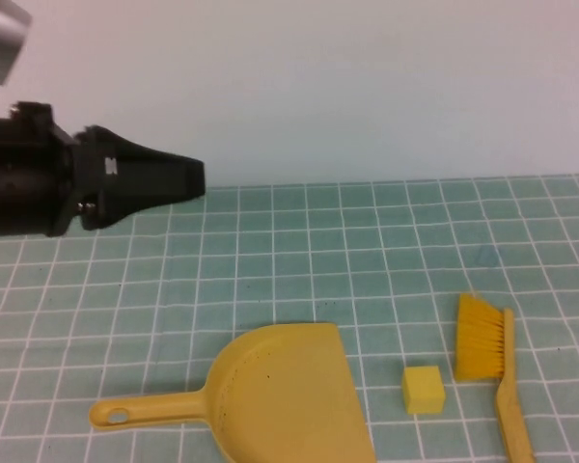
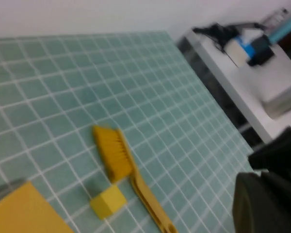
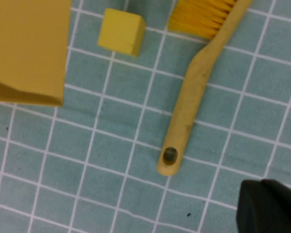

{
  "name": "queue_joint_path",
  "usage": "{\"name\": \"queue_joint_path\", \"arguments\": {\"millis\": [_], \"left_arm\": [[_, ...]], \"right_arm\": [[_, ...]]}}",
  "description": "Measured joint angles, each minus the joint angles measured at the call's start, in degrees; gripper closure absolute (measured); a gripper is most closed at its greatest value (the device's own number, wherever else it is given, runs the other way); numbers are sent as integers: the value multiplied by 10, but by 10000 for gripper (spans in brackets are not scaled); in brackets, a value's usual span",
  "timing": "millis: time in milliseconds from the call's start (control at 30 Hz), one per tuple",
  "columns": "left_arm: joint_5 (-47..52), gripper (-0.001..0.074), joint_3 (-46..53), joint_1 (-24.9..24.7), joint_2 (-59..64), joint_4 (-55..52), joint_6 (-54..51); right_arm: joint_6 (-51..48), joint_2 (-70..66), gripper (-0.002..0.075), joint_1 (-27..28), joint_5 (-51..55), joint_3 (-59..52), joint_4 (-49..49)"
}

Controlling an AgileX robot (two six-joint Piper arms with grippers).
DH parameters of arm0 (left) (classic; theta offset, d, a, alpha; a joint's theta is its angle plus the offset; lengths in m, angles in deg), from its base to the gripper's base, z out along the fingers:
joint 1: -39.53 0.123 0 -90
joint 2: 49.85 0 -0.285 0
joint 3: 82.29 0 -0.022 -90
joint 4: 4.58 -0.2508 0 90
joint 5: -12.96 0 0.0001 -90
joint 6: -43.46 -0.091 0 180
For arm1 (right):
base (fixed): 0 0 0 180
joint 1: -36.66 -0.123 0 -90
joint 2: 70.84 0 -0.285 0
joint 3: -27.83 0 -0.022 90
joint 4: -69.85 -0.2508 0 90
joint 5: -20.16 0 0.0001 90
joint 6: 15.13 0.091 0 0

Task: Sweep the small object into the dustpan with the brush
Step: Pick up the broom from the table

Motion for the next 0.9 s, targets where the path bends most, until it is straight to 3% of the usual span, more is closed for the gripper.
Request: {"name": "queue_joint_path", "arguments": {"millis": [267, 367, 600, 900], "left_arm": [[69, 735, 4, 0, 52, 80, -24], [95, 734, 4, 0, 61, 78, -26], [109, 734, 4, 0, 63, 88, -26], [114, 734, 4, 0, 63, 88, -26]], "right_arm": [[23, -4, 707, -20, -69, -109, -9], [28, -6, 650, -29, -96, -143, -24], [35, -55, 378, -62, -138, -156, -45], [119, -155, 335, -82, -188, -156, 17]]}}
